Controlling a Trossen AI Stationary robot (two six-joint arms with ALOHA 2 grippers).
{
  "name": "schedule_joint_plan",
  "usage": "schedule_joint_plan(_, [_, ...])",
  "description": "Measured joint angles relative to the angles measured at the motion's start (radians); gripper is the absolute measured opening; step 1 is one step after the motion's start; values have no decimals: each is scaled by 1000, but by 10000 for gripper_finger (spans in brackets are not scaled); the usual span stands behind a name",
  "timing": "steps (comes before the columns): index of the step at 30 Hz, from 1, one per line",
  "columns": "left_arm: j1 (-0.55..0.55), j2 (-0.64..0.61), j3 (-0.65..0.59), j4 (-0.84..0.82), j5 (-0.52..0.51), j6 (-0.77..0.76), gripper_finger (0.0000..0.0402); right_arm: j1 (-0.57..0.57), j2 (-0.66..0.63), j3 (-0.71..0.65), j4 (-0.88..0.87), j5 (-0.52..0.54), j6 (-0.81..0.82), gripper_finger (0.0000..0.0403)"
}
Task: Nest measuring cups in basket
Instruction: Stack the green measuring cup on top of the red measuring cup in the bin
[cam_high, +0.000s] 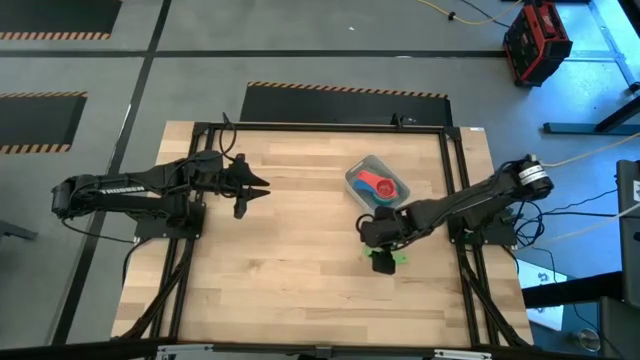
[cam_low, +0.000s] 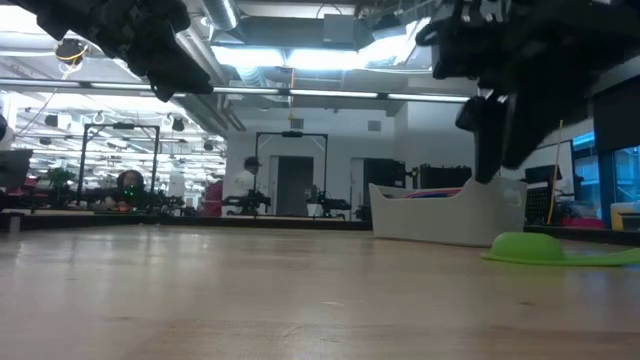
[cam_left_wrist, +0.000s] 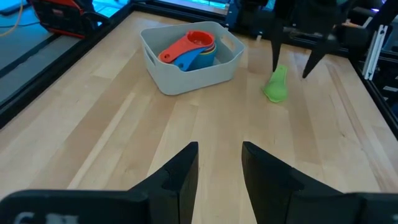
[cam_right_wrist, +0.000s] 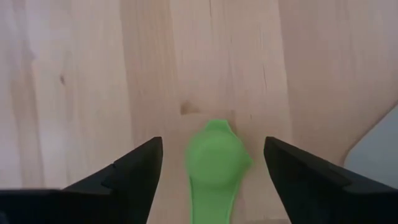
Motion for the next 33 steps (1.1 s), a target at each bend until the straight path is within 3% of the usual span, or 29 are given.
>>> schedule_joint_plan(19, [0, 0, 0, -2, 0, 0, 117, 13, 182, 0, -23, -6, -3, 284])
schedule_joint_plan(33, [0, 0, 0, -2, 0, 0, 117, 14, 211, 2, -21, 0, -1, 283])
